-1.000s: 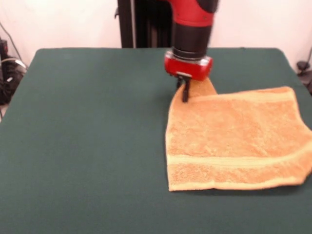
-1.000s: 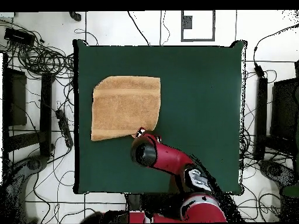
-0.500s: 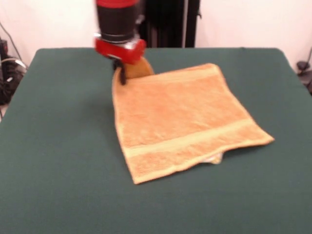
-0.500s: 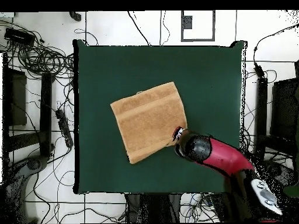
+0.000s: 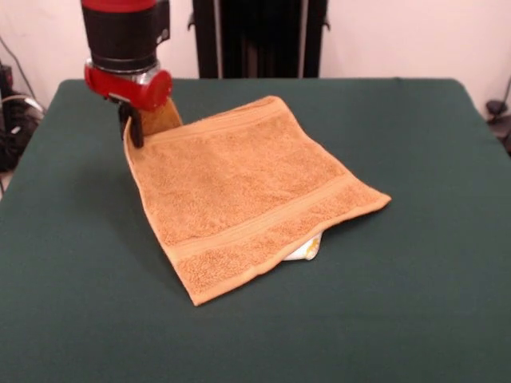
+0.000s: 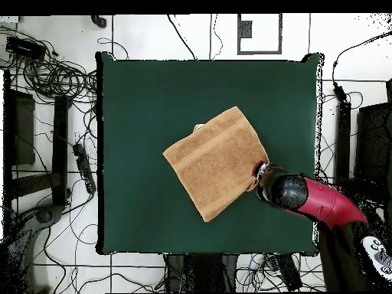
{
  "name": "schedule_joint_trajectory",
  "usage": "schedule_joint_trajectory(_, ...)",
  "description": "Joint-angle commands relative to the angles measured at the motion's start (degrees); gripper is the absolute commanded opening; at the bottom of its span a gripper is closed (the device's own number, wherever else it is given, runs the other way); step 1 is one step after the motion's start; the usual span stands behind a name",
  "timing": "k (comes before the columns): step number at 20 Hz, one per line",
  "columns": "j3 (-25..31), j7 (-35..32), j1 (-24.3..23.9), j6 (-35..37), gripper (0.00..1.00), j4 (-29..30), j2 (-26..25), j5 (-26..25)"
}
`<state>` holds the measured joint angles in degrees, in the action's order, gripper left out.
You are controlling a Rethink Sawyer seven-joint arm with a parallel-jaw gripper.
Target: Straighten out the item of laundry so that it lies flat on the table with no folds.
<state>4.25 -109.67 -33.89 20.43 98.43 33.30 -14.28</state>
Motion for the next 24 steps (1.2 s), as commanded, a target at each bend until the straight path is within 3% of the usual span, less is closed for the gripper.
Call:
schedule_joint_trajectory(1, 10.8, 5.3, 0.3, -1.6, 0.0, -3.0, -7.4, -4.2)
schedule_joint_trajectory(9, 10.8, 2.5, 1.4, -5.1, 0.0, -4.8, -9.2, -7.1)
schedule_joint_trajectory(10, 10.9, 1.7, 1.3, -5.4, 1.0, -4.8, -9.2, -7.9)
schedule_joint_trajectory(17, 10.7, 0.6, 2.0, -6.4, 1.0, -5.1, -9.2, -8.9)
schedule_joint_trajectory(24, 10.6, 0.5, 2.9, -1.2, 1.0, -6.0, -7.0, -7.8)
